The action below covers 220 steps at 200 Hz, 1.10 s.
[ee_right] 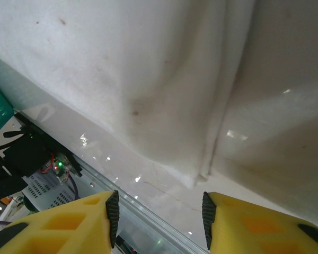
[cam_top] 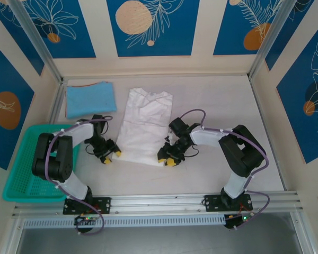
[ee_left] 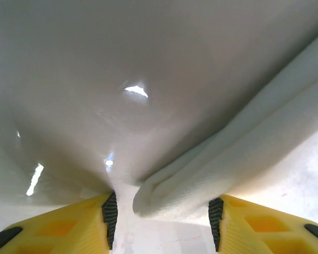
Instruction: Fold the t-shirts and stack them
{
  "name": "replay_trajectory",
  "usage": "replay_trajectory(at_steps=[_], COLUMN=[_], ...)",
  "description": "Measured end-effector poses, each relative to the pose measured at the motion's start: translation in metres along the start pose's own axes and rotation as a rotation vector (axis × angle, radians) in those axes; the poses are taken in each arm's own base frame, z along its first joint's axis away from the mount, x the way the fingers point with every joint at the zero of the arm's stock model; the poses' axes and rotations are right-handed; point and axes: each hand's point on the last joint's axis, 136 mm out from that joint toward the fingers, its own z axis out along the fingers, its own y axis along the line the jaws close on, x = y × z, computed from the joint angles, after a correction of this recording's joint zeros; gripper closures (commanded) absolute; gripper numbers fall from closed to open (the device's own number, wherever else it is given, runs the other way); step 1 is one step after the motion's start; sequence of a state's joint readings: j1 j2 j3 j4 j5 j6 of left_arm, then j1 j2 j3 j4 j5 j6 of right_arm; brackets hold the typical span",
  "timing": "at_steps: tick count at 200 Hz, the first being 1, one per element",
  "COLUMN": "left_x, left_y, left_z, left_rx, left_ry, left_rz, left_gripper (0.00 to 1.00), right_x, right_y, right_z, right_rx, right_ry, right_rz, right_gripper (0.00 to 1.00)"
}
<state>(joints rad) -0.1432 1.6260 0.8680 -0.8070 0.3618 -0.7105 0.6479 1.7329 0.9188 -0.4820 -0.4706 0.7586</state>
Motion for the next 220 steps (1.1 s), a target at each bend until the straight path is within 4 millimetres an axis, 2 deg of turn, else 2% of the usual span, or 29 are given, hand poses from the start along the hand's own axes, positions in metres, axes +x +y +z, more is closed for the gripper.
replay_trajectory(at_steps=[22, 73, 90, 104, 129, 150, 182, 220], left_x=[-0.002, -0.003, -0.002, -0.002, -0.002, -0.001, -0.002, -0.001], left_y=[-0.001, 0.002, 0.000, -0.001, -0.001, -0.001, -0.001, -0.001], left_z=[0.001, 0.003, 0.003, 0.003, 0.004, 0.004, 0.005, 0.005], left_rx=[0.007, 0.007, 0.018, 0.023, 0.024, 0.025, 0.026, 0.029], left_ry=[-0.005, 0.012, 0.016, 0.020, 0.020, 0.020, 0.019, 0.021], left_rz=[-0.007, -0.031, -0.032, -0.030, -0.030, -0.021, -0.003, -0.002], left_gripper=[0.66, 0.89, 0.94, 0.93, 0.87, 0.83, 0.82, 0.83], right_x=[0.000, -0.001, -0.002, -0.002, -0.003, -0.004, 0.000, 0.003], right_y=[-0.007, -0.016, -0.018, -0.018, -0.014, -0.008, -0.002, -0.005], right_z=[0.007, 0.015, 0.015, 0.015, 0.014, 0.010, 0.001, 0.010], right_rx=[0.024, 0.073, 0.090, 0.096, 0.086, 0.071, 0.050, 0.067], right_ry=[0.014, 0.037, 0.036, 0.032, 0.026, 0.001, -0.021, -0.001], right_rz=[0.015, 0.063, 0.068, 0.067, 0.054, 0.021, -0.006, -0.004], right_gripper=[0.58, 0.83, 0.86, 0.85, 0.66, 0.57, 0.56, 0.63])
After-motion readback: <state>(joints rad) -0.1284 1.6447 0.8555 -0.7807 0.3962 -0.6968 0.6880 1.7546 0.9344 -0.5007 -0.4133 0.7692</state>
